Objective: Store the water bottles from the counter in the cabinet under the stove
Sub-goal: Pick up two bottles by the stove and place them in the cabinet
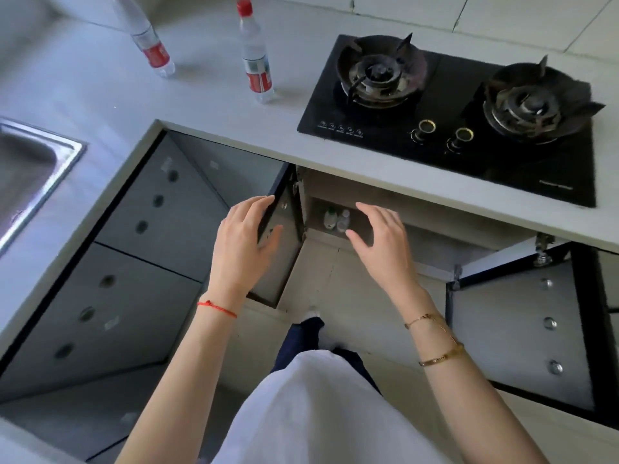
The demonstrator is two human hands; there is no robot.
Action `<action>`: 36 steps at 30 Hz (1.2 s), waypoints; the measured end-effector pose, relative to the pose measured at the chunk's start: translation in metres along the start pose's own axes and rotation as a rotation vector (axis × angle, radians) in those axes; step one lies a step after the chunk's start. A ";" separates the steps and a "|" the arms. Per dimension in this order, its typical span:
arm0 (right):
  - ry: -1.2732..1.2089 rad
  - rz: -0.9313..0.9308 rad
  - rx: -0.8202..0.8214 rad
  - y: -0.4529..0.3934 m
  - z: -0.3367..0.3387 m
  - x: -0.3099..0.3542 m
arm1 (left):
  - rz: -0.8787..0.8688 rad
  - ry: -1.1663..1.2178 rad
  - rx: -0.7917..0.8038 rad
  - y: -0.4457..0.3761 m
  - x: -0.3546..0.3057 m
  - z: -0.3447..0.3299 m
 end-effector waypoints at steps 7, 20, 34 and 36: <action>-0.007 0.066 0.031 -0.016 -0.017 0.067 | 0.098 0.005 -0.074 0.030 0.054 0.050; -0.047 -0.003 -0.019 -0.104 -0.111 0.229 | 0.039 0.041 -0.038 -0.007 0.234 0.172; -0.064 -0.070 -0.133 -0.211 -0.122 0.301 | -0.063 0.071 -0.052 -0.120 0.320 0.232; -0.053 -0.070 -0.164 -0.231 -0.114 0.303 | -0.077 0.063 -0.056 -0.144 0.322 0.238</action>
Point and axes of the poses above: each hand's wrist, its own y-axis away from the middle knuckle, its own z-axis out of the back of the hand, x = y × z, the point moved 7 cm from there along -y, towards the middle knuckle, and after that the axes turned 12 degrees about x, right-handed, at the moved point
